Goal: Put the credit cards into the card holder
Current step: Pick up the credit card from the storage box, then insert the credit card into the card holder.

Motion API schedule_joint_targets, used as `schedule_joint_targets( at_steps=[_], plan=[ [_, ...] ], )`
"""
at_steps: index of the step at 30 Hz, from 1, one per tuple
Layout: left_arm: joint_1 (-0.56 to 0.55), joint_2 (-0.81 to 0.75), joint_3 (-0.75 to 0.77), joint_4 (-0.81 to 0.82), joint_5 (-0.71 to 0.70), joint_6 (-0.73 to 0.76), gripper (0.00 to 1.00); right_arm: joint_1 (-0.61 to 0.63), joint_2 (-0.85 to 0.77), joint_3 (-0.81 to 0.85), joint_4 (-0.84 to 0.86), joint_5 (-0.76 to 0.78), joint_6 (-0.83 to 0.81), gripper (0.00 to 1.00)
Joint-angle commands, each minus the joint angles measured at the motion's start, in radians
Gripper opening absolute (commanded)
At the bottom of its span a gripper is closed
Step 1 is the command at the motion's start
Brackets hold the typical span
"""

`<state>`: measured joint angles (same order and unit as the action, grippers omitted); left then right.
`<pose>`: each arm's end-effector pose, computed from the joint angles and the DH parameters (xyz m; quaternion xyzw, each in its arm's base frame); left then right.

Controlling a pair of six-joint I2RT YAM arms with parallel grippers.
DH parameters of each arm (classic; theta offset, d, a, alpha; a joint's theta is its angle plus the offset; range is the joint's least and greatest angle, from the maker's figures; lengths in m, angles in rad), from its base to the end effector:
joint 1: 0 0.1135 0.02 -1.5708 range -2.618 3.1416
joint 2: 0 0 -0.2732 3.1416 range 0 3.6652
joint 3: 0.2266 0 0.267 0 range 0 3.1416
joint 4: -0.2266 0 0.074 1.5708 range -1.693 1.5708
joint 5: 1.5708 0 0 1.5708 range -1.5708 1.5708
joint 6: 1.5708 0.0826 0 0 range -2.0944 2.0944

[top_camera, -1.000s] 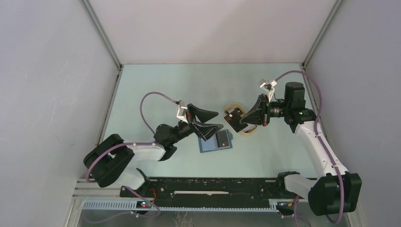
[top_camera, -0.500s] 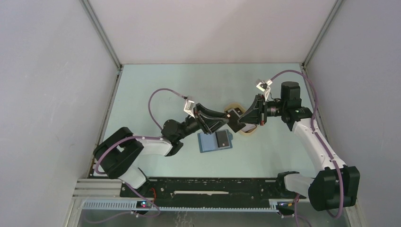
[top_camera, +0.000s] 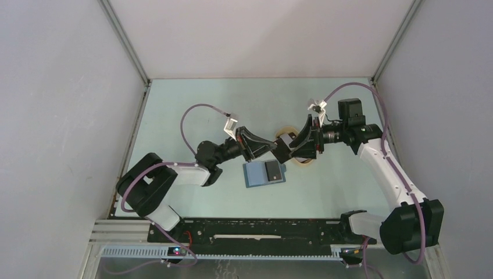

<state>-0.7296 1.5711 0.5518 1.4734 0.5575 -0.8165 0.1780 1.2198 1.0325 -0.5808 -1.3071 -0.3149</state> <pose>0.2221 -0.2572 0.2597 0.2110 0.5190 -0.6738 0.4818 0.2433 0.1248 0.3142 -0.4086 0.6508 0.5372 0.3477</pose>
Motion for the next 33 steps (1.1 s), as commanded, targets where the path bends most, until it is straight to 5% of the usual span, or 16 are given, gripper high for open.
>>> schedule_joint_targets(
  at_steps=[1, 5, 16, 24, 28, 31, 33],
  plan=[
    [0.053, -0.032, 0.001, -0.018, 0.219, -0.064, 0.00, 0.027, -0.004, 0.058, -0.201, 0.040, -0.237, 0.66],
    [0.060, -0.072, 0.032, -0.223, 0.263, 0.009, 0.00, 0.076, 0.021, 0.073, -0.226, 0.107, -0.263, 0.66],
    [0.045, -0.048, 0.066, -0.228, 0.320, 0.004, 0.00, 0.128, 0.105, 0.078, -0.186, 0.107, -0.193, 0.53],
    [0.043, -0.034, 0.074, -0.228, 0.318, 0.000, 0.00, 0.164, 0.156, 0.094, -0.214, 0.049, -0.192, 0.27],
    [0.044, -0.025, 0.076, -0.228, 0.310, -0.003, 0.01, 0.175, 0.174, 0.101, -0.228, 0.022, -0.201, 0.00],
    [0.061, -0.054, 0.048, -0.244, 0.258, -0.003, 0.31, 0.168, 0.175, 0.103, -0.228, 0.050, -0.195, 0.00],
    [0.094, -0.100, 0.008, -0.289, 0.189, -0.003, 0.42, 0.134, 0.173, 0.072, -0.201, 0.042, -0.164, 0.00]
  ],
)
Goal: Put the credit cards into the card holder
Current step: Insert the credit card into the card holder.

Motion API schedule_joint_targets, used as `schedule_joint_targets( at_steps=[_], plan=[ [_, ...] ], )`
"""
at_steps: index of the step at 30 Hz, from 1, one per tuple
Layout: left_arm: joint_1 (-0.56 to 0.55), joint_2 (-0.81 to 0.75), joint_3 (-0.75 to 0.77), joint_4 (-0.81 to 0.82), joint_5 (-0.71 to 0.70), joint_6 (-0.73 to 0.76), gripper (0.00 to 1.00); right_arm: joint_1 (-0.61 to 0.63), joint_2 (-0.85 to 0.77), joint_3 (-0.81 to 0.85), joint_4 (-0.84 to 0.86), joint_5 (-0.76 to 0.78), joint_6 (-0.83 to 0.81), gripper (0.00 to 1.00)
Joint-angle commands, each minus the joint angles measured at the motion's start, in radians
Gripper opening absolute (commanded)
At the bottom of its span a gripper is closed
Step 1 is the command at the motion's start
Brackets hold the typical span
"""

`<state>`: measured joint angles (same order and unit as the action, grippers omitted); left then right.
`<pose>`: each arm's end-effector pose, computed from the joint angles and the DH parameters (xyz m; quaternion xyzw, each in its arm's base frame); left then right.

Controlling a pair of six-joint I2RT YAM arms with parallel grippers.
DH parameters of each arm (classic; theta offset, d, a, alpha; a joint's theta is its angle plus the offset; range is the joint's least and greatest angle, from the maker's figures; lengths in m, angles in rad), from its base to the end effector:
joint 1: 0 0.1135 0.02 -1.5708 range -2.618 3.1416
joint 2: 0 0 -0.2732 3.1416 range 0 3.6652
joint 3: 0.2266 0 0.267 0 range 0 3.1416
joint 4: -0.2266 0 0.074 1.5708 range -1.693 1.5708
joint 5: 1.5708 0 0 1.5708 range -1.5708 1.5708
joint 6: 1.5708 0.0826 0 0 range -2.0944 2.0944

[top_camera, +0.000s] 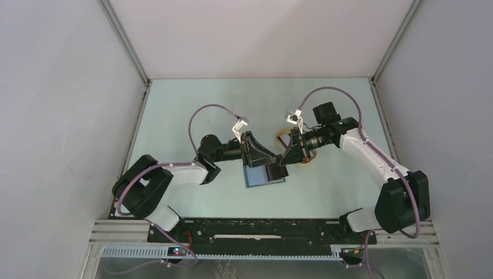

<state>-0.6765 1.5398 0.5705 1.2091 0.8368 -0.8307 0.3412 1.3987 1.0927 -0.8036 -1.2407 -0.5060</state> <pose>0.2219 -0.2568 0.2367 0.2752 0.5871 -0.6748 0.3525 0.2417 0.1687 0.2712 -0.4467 0.6675 0.5487 0.2319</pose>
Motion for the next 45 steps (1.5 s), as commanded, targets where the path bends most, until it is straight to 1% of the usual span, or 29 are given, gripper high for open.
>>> schedule_joint_targets(
  at_steps=[1, 2, 3, 4, 6, 8, 10, 12, 14, 17, 20, 21, 25, 30, 36, 39, 45],
  plan=[
    [0.060, -0.102, -0.036, -0.080, -0.139, 0.019, 0.45, -0.054, -0.014, -0.018, 0.062, -0.031, 0.068, 0.00],
    [0.075, -0.146, -0.060, -0.157, -0.197, 0.039, 0.46, -0.083, -0.028, -0.068, 0.135, -0.045, 0.177, 0.00],
    [0.083, -0.197, -0.081, -0.255, -0.265, 0.061, 0.47, -0.109, -0.052, -0.124, 0.249, -0.044, 0.284, 0.00],
    [0.081, -0.246, -0.097, -0.365, -0.333, 0.081, 0.48, -0.133, -0.081, -0.191, 0.379, -0.022, 0.411, 0.00],
    [0.062, -0.335, -0.117, -0.538, -0.439, 0.088, 0.49, -0.151, -0.147, -0.298, 0.570, 0.057, 0.572, 0.00],
    [0.031, -0.423, -0.117, -0.749, -0.561, 0.091, 0.52, -0.127, -0.199, -0.371, 0.665, 0.161, 0.673, 0.00],
    [-0.011, -0.507, -0.111, -0.969, -0.707, 0.110, 0.53, -0.109, -0.211, -0.425, 0.751, 0.244, 0.775, 0.00],
    [-0.032, -0.553, -0.122, -1.063, -0.783, 0.104, 0.53, -0.095, -0.163, -0.434, 0.773, 0.266, 0.832, 0.00],
    [-0.037, -0.593, -0.145, -1.087, -0.822, 0.090, 0.51, -0.077, -0.103, -0.427, 0.770, 0.273, 0.852, 0.00],
    [-0.038, -0.576, -0.168, -1.068, -0.863, 0.073, 0.47, -0.033, -0.040, -0.372, 0.704, 0.369, 0.833, 0.00],
    [-0.038, -0.492, -0.163, -1.020, -0.845, 0.072, 0.45, 0.006, 0.013, -0.330, 0.699, 0.448, 0.859, 0.00],
    [-0.038, -0.462, -0.161, -1.001, -0.818, 0.073, 0.45, 0.020, 0.035, -0.318, 0.703, 0.465, 0.867, 0.00],
    [-0.038, -0.355, -0.160, -0.932, -0.752, 0.076, 0.45, 0.081, 0.159, -0.235, 0.646, 0.497, 0.842, 0.00],
    [-0.038, -0.284, -0.175, -0.891, -0.718, 0.078, 0.47, 0.081, 0.269, -0.180, 0.620, 0.493, 0.838, 0.00],
    [-0.046, -0.197, -0.168, -0.833, -0.685, 0.054, 0.49, 0.088, 0.304, -0.166, 0.603, 0.516, 0.811, 0.00],
    [-0.059, -0.157, -0.134, -0.874, -0.711, 0.052, 0.50, 0.082, 0.310, -0.166, 0.604, 0.531, 0.810, 0.00],
    [-0.097, -0.132, -0.101, -0.952, -0.795, 0.041, 0.49, 0.061, 0.335, -0.165, 0.630, 0.486, 0.839, 0.00]
  ],
)
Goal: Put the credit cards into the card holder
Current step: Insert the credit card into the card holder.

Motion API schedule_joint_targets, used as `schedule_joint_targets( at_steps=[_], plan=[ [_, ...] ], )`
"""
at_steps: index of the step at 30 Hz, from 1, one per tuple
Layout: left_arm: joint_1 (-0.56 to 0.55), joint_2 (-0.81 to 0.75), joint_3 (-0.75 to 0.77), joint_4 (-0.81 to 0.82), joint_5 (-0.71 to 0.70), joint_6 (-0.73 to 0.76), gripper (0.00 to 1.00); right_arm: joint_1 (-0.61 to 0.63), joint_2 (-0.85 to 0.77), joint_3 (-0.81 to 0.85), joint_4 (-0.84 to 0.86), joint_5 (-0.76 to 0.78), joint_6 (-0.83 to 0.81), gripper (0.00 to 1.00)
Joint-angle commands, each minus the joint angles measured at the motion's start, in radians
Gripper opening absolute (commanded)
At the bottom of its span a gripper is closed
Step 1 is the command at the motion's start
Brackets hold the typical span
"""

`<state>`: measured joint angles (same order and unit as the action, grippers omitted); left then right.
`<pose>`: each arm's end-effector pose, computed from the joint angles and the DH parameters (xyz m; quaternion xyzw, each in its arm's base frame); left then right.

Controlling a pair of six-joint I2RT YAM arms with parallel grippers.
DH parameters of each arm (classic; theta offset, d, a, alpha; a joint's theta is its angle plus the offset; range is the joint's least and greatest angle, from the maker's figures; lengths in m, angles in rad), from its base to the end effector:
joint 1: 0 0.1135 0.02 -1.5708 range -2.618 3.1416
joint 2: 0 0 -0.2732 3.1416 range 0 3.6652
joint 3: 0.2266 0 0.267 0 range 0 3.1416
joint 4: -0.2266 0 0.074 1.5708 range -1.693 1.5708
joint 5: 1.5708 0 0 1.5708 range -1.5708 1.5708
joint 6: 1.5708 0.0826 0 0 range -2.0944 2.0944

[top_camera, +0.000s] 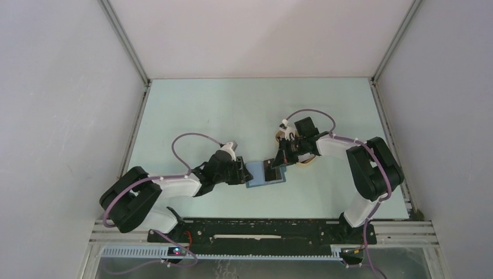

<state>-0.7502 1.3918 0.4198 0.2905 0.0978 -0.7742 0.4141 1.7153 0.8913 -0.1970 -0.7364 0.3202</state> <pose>0.2058 -0.2028 0.1028 0.0102 0.9019 -0.3286 0.2803 0.2988 0.1919 0.1184 -0.1397 0.8924 0.4142 0.1120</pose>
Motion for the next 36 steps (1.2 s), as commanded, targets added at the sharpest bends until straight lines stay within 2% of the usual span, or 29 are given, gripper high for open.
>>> schedule_joint_targets(
  at_steps=[1, 8, 10, 17, 28, 36],
  plan=[
    [-0.029, 0.026, 0.056, -0.039, -0.060, -0.018, 0.49, -0.012, 0.021, 0.036, 0.026, -0.021, 0.015, 0.00],
    [-0.058, 0.090, 0.097, -0.063, -0.068, -0.023, 0.46, -0.041, 0.043, 0.036, 0.048, -0.073, 0.042, 0.00],
    [-0.061, 0.097, 0.104, -0.070, -0.069, -0.023, 0.42, -0.049, 0.050, 0.035, 0.047, -0.083, 0.044, 0.00],
    [-0.067, 0.107, 0.109, -0.080, -0.081, -0.025, 0.37, -0.061, 0.038, 0.034, 0.008, -0.006, 0.033, 0.00],
    [-0.068, 0.110, 0.112, -0.082, -0.095, -0.030, 0.36, -0.095, -0.078, -0.060, 0.084, 0.084, 0.066, 0.00],
    [-0.068, 0.119, 0.119, -0.076, -0.079, -0.020, 0.36, -0.088, -0.042, -0.061, 0.121, 0.073, 0.081, 0.00]
  ],
)
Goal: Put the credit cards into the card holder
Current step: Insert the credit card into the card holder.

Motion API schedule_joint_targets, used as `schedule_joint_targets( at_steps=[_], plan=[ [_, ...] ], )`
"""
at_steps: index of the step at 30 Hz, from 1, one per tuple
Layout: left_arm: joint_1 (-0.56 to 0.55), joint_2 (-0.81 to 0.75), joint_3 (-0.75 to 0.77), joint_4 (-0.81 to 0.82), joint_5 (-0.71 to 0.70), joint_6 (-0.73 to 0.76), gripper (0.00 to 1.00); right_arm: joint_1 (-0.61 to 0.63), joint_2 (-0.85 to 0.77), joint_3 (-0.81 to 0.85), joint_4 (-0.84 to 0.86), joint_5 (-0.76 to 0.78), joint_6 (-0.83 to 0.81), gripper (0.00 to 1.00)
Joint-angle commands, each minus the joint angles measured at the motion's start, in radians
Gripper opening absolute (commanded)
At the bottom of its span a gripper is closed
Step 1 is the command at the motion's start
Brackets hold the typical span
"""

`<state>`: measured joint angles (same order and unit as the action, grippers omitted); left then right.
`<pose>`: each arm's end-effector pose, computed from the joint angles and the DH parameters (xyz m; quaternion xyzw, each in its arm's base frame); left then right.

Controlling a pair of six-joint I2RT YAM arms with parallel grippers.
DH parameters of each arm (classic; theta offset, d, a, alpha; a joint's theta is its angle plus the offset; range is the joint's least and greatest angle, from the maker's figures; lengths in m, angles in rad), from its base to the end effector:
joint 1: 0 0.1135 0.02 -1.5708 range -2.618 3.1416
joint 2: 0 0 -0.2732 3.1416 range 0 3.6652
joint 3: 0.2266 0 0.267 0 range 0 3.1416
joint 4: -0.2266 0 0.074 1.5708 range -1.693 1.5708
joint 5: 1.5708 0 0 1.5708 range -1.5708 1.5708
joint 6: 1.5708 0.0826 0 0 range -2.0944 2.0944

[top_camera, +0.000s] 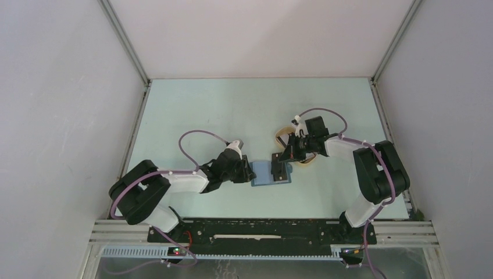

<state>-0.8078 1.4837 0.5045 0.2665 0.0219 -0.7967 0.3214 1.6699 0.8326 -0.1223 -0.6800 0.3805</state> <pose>0.2126 -0.2250 0.1008 0.0096 0.9093 -0.3060 0.2820 0.3110 0.1583 0.1190 -0.0737 0.9016 0.3962 0.1570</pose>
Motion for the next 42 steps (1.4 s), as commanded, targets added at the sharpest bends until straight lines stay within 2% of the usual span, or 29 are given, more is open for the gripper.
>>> schedule_joint_targets(
  at_steps=[1, 14, 25, 42],
  plan=[
    [-0.011, 0.028, 0.035, -0.052, 0.002, 0.003, 0.36, 0.005, 0.007, -0.003, 0.049, 0.009, 0.023, 0.00],
    [-0.011, 0.031, 0.038, -0.061, -0.008, 0.001, 0.32, -0.050, -0.041, -0.022, 0.056, -0.086, 0.033, 0.00],
    [-0.012, 0.024, 0.028, -0.046, -0.001, -0.001, 0.32, -0.021, 0.010, -0.035, 0.089, -0.115, 0.051, 0.00],
    [-0.015, 0.025, 0.024, -0.043, -0.001, -0.006, 0.29, -0.026, 0.043, -0.073, 0.109, -0.070, 0.051, 0.00]
  ],
)
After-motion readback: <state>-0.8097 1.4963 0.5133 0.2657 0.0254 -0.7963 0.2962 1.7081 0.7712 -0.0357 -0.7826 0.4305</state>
